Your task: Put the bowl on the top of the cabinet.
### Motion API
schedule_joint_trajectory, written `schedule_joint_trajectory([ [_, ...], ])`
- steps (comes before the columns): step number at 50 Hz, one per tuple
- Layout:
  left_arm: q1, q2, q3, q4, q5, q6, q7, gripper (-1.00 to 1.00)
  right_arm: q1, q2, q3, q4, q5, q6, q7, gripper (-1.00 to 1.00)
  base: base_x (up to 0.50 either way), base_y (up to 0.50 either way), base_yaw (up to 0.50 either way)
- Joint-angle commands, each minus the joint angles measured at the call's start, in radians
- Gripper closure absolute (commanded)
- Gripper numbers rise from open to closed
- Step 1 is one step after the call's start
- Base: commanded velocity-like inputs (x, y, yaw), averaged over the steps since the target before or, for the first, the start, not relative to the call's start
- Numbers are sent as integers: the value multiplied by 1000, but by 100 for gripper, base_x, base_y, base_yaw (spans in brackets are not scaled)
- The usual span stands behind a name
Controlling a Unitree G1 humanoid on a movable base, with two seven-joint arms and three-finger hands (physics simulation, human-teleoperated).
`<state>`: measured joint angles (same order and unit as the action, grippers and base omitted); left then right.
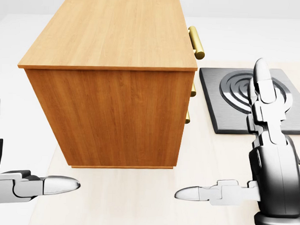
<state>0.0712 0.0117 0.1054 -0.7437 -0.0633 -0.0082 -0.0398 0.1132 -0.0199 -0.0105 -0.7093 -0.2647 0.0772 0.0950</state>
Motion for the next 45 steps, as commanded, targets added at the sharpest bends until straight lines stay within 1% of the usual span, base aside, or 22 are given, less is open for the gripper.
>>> schedule_joint_trajectory([
  [1,2,0,-4,-4,4,6,-5,-100,-2,-11,-62,-2,-58,10,49,-100,0,0,0],
  [5,-1,0,-3,2,4,8,-6,-100,-13,-17,-101,-12,-73,10,75,-100,0,0,0],
  [10,-8,1,-2,6,4,15,-3,-100,7,-23,-141,-19,-92,10,118,-100,0,0,0],
  [13,-10,2,-4,3,6,19,-2,-100,18,-17,-151,-32,-149,10,117,-100,0,0,0],
  [14,-11,1,-4,6,6,18,-1,-100,31,-18,-156,-41,-137,10,139,-100,0,0,0],
  [19,-11,1,-3,11,8,17,2,-100,38,-17,-171,-66,-168,10,195,-100,0,0,0],
  [27,-14,2,-4,20,7,16,4,-100,67,-29,-212,-98,-236,10,326,-100,0,0,0],
  [31,-15,3,-3,21,7,17,5,-100,78,-23,-230,-96,-263,10,368,-100,0,0,0],
  [33,-15,3,-3,24,8,18,5,-100,77,-27,-244,-87,-285,10,373,-100,0,0,0],
  [35,-18,3,-1,26,6,23,7,-100,68,-32,-265,-87,-306,10,389,-100,0,0,0],
  [36,-16,4,-2,27,8,19,5,-100,70,-32,-269,-89,-313,10,405,-100,0,0,0],
  [38,-16,4,-2,27,8,19,5,-100,73,-30,-275,-87,-325,10,417,-100,0,0,0],
  [40,-20,5,0,32,9,16,5,-100,63,-47,-311,-89,-330,10,464,-100,0,0,0],
  [45,-16,4,-3,37,9,7,1,-100,76,-33,-333,-103,-353,10,505,-100,0,0,0],
])
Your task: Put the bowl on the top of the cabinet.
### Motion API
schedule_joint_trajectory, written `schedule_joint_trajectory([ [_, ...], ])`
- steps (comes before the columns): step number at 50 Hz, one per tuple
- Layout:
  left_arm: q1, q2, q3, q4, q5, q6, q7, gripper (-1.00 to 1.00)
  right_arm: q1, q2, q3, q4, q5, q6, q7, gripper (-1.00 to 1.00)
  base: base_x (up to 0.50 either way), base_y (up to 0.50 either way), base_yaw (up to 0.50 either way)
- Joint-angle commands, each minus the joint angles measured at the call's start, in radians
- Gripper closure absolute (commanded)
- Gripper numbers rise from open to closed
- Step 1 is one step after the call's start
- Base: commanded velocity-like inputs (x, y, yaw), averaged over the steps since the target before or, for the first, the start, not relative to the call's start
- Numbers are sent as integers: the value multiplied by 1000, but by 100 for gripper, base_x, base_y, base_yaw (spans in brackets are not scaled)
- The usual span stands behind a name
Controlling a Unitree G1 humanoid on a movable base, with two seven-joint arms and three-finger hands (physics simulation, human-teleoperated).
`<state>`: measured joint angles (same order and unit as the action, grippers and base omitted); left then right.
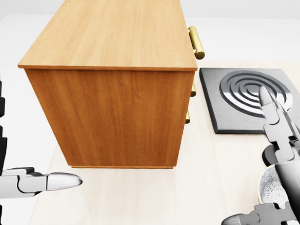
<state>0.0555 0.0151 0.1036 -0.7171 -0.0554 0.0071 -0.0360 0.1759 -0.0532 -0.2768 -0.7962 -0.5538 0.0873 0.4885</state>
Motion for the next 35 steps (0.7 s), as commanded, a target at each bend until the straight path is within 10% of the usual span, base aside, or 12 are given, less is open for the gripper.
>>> schedule_joint_trajectory([
  [1,0,1,-2,9,1,-9,-3,-100,17,4,-68,-21,-68,0,121,-100,0,0,0],
  [16,9,-1,-7,-9,-2,3,-15,-100,63,30,-142,-32,-104,-2,210,-100,0,0,0],
  [35,16,-4,-19,-17,4,5,-21,-100,132,76,-263,19,-93,-143,210,-100,0,0,0],
])
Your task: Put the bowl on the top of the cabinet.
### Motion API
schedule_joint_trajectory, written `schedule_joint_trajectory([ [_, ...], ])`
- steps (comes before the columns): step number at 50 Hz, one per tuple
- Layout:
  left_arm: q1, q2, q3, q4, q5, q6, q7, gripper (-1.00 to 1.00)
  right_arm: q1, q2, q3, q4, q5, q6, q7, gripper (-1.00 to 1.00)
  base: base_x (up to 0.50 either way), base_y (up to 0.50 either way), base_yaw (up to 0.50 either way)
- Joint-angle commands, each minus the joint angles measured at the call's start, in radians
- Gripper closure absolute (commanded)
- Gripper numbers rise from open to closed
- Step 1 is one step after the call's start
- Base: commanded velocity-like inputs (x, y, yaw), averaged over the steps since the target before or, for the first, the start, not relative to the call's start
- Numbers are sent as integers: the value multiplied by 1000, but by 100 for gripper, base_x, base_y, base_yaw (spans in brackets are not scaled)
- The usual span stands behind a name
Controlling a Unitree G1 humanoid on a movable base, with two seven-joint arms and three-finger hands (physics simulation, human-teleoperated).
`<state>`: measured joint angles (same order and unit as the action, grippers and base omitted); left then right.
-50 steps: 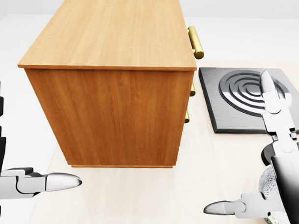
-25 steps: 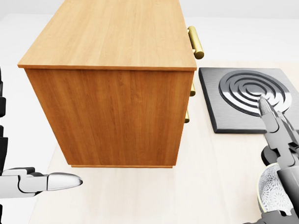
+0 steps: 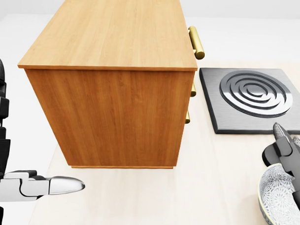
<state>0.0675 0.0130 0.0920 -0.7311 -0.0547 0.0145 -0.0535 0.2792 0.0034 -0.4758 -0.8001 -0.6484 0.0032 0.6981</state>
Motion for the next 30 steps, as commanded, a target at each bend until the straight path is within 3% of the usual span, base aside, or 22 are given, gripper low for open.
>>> schedule_joint_trajectory([
  [1,5,-2,-7,-1,3,-4,-3,-100,30,23,-68,16,2,-58,0,-100,0,0,0],
  [6,6,-2,-8,2,4,-10,-4,-100,42,38,-81,19,-5,-86,0,-100,0,0,0],
  [10,8,-2,-9,6,5,-17,-4,-100,46,44,-83,17,-12,-90,0,-100,0,0,0],
  [20,11,-3,-10,16,5,-29,-6,-100,73,59,-87,90,-41,-90,0,-100,0,0,0],
  [30,0,-1,-7,20,6,-21,-2,-100,82,58,-88,160,-70,-90,0,-100,0,0,0],
])
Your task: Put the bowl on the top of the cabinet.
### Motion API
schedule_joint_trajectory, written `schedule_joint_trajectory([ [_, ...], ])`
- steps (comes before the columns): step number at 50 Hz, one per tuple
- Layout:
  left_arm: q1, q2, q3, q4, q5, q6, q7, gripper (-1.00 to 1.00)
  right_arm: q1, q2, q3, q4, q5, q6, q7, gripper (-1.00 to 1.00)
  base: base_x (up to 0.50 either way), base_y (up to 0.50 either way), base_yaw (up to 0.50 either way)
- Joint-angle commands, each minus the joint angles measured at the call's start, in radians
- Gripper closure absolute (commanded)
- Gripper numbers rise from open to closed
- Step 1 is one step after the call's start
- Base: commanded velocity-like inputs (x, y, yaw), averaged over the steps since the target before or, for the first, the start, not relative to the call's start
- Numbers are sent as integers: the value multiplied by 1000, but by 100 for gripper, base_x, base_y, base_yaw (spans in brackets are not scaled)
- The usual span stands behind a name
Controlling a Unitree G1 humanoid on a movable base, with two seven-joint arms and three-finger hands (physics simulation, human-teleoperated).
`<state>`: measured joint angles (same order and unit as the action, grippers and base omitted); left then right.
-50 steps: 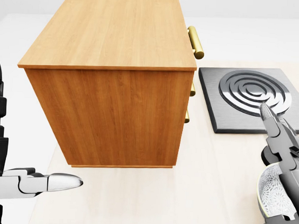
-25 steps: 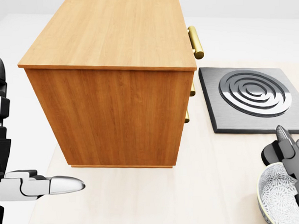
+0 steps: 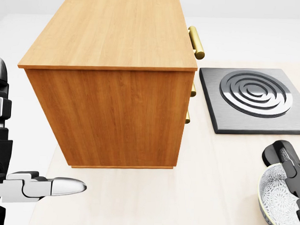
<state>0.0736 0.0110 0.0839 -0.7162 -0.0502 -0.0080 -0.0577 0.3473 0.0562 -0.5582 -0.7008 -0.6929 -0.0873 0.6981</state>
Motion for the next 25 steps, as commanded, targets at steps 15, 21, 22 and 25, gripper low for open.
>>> schedule_joint_trajectory([
  [15,-8,2,4,15,1,-3,5,-100,30,-6,-8,167,-65,0,0,-100,0,0,0],
  [21,5,-2,2,73,0,-74,-4,-100,41,-8,-17,205,-82,0,0,-100,0,0,0],
  [22,8,-2,1,85,0,-79,-6,-100,41,-9,-19,208,-85,0,0,-100,0,0,0],
  [25,12,-2,0,113,0,-79,-8,-100,39,-16,-26,228,-89,0,0,-100,0,0,0],
])
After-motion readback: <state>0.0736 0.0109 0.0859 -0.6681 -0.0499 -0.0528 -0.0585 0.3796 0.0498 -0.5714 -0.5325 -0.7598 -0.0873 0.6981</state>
